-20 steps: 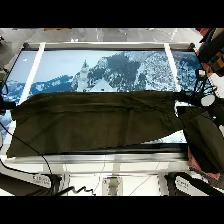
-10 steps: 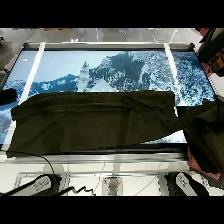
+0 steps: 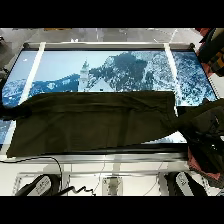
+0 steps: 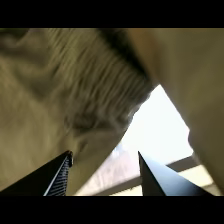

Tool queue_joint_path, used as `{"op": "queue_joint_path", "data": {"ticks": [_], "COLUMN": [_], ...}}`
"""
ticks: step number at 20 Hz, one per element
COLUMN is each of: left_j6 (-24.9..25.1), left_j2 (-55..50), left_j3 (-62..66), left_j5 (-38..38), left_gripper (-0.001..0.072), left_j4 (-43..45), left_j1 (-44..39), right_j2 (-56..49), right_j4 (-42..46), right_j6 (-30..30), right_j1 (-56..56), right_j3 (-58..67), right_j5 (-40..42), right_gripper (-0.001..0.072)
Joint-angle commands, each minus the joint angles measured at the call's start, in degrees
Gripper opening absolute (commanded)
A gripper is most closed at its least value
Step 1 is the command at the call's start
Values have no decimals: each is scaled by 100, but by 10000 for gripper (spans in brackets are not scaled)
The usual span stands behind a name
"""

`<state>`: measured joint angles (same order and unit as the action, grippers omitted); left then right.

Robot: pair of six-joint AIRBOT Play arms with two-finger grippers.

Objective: Fold the clothes and pants, and hang the long-sleeved shirts on hangers.

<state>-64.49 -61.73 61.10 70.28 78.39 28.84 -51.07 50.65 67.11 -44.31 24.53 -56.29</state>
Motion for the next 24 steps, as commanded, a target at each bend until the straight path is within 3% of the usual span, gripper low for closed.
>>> {"op": "queue_joint_path", "data": {"ticks": [1,2,8,9,12,13,18,22,23,24], "left_j6": [-144,-227,-243,-238,-192,-190,-251,-282,-280,-280], "left_j2": [42,42,44,44,42,42,37,37,37,37], "left_j3": [-175,-175,-507,-654,-1091,-1217,-1759,-2385,-2485,-2538], "left_j5": [68,149,610,605,560,518,280,-323,-503,-708], "left_gripper": [554,554,556,556,556,556,557,559,600,706], "left_j4": [127,125,-227,-330,-343,-339,17,107,107,107], "left_j1": [575,831,2387,2566,2896,2977,3250,3348,3346,3344], "right_j2": [-481,-686,-1405,-1397,-1353,-1303,-990,-855,-850,-850], "right_j4": [-271,-448,-1036,-1034,-984,-970,-667,-649,-651,-651], "right_j6": [278,271,221,219,-22,-127,-122,-120,-120,-120], "right_j1": [-22,-20,922,1204,1805,1912,1971,1971,1971,1971], "right_j3": [-138,-138,-131,-131,48,129,376,380,380,380], "right_j5": [791,968,2332,2610,2970,2973,2835,2723,2669,2610], "right_gripper": [596,633,610,534,116,33,33,33,33,33]}}
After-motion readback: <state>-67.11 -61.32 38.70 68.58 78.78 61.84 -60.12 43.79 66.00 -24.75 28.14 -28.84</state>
